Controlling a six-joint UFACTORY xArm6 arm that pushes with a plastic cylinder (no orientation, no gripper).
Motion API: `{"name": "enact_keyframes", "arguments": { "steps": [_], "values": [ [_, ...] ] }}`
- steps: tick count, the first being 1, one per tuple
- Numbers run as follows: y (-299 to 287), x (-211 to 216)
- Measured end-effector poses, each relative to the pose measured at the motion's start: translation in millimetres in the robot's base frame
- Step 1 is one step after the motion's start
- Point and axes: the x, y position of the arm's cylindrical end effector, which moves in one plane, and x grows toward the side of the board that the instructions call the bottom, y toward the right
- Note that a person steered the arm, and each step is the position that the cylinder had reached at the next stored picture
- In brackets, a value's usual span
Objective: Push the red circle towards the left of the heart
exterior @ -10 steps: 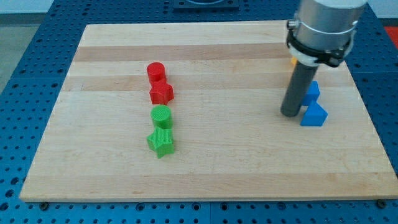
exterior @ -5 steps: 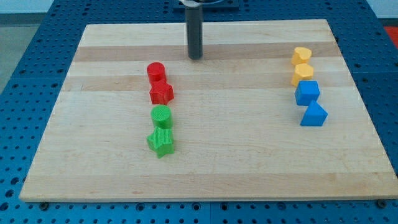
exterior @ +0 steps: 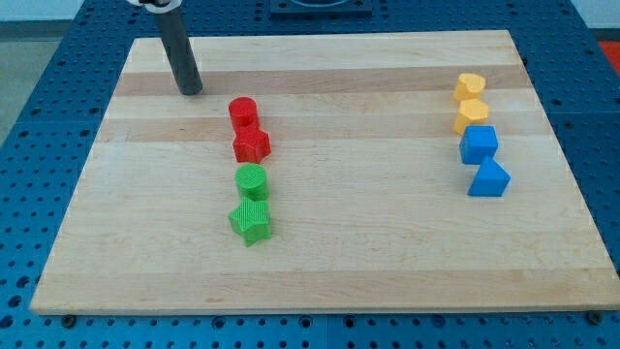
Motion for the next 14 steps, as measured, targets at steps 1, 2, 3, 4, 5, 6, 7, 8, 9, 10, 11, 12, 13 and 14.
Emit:
{"name": "enact_keyframes", "arguments": {
  "steps": [1,2,3,4,5,6,7,8,9,10,11,12,13,14],
  "values": [
    [1,10],
    [28,49],
    [43,51],
    [44,51],
    [44,51],
    [44,66],
    [54,66],
    [84,46],
    [115,26],
    [137,12],
    [151,8],
    [151,8],
    [132,7],
    [98,7]
  ]
}}
